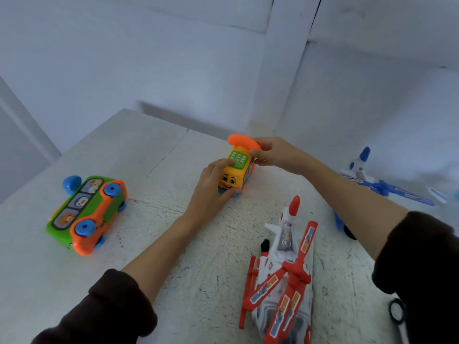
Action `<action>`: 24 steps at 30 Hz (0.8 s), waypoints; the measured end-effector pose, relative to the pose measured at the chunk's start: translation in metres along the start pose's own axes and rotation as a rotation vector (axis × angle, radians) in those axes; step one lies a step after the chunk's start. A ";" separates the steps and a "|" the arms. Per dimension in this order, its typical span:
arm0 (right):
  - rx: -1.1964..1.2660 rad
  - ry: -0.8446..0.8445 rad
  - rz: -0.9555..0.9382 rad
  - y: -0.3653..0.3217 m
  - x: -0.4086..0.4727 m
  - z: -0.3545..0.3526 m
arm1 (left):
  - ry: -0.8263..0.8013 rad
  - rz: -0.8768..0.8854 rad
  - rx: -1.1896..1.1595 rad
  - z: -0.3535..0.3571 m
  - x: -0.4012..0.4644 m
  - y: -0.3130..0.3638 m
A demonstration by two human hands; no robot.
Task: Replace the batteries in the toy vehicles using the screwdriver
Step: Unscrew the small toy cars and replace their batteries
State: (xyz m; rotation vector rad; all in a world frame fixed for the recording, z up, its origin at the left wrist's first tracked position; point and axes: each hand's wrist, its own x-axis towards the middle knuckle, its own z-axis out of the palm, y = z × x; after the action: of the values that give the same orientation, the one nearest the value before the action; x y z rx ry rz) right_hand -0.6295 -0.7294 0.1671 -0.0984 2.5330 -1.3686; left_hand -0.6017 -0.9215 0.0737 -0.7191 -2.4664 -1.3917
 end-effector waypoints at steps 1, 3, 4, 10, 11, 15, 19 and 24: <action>0.003 -0.003 -0.001 -0.001 0.001 0.000 | -0.003 -0.019 -0.005 0.000 0.001 0.000; 0.000 -0.013 0.001 -0.003 0.005 -0.001 | -0.010 -0.049 -0.016 0.000 0.004 -0.002; -0.005 -0.013 0.005 -0.004 0.007 -0.002 | -0.012 -0.056 -0.018 0.000 0.006 -0.003; -0.038 0.009 0.021 -0.006 0.013 -0.004 | -0.001 -0.063 -0.018 0.003 0.015 -0.004; -0.037 0.010 0.024 -0.006 0.014 -0.004 | 0.001 -0.061 -0.015 0.004 0.015 -0.004; -0.095 0.023 0.035 -0.006 0.014 -0.004 | 0.002 -0.063 -0.008 0.003 0.015 -0.005; -0.210 0.089 0.020 -0.008 0.016 -0.004 | -0.017 -0.080 0.005 0.001 0.014 -0.001; -0.381 0.437 -0.134 -0.022 0.013 -0.004 | 0.065 -0.048 0.125 -0.021 0.005 0.007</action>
State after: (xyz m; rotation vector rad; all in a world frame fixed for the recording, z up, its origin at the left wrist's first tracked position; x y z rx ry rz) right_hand -0.6442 -0.7403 0.1851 -0.0437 3.1848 -1.0173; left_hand -0.6037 -0.9347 0.0919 -0.5829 -2.5086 -1.2432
